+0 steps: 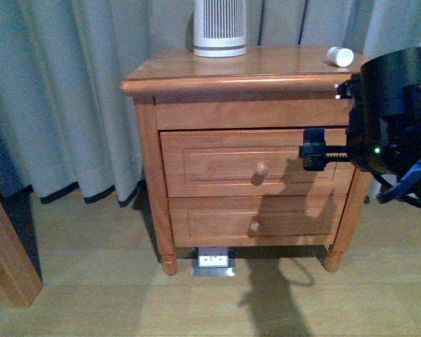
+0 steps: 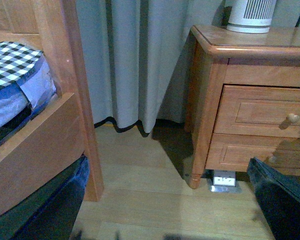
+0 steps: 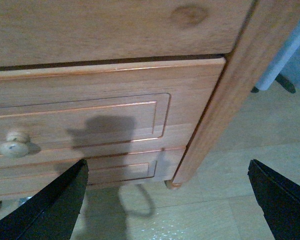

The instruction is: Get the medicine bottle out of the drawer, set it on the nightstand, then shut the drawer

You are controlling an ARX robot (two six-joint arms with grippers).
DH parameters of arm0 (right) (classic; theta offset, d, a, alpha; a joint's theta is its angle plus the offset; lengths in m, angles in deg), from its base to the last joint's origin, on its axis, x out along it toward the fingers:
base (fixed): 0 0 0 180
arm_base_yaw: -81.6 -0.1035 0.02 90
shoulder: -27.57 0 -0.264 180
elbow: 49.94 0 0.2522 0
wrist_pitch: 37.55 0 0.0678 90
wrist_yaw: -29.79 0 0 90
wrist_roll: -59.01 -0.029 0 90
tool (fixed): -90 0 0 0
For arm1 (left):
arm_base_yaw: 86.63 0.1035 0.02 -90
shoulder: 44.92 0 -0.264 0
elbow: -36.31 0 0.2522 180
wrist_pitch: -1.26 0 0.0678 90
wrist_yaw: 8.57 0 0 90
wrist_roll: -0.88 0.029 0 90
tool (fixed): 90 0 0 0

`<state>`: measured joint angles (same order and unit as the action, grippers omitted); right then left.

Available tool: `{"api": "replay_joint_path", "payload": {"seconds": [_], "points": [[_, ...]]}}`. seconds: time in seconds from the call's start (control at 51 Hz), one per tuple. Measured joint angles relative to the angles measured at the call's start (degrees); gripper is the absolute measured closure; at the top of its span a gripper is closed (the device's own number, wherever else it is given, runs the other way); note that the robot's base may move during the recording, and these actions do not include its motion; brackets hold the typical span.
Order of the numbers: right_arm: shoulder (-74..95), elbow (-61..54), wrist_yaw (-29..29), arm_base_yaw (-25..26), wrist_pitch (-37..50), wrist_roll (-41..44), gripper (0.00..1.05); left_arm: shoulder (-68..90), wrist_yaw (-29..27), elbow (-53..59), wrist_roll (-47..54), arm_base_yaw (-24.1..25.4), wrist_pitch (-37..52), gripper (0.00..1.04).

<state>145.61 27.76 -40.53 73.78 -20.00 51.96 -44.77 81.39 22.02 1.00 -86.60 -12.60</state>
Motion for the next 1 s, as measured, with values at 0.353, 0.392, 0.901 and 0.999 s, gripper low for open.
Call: {"api": "replay_joint_path", "payload": {"seconds": [0.353, 0.392, 0.901, 0.999], "points": [[-46.77, -34.51, 8.2, 4.42, 6.01, 6.23, 0.07, 0.0, 0.0, 0.0, 0.0, 0.0, 0.0, 0.07], [-52.74, -37.53, 9.14, 4.31, 4.79, 7.37, 0.07, 0.0, 0.0, 0.0, 0.0, 0.0, 0.0, 0.07], [-110.2, -61.99, 17.4, 1.6, -14.51, 18.25, 0.07, 0.0, 0.0, 0.0, 0.0, 0.0, 0.0, 0.07], [-111.73, -63.25, 14.97, 5.27, -15.37, 18.91, 0.07, 0.0, -0.02, 0.0, 0.0, 0.0, 0.0, 0.07]]}}
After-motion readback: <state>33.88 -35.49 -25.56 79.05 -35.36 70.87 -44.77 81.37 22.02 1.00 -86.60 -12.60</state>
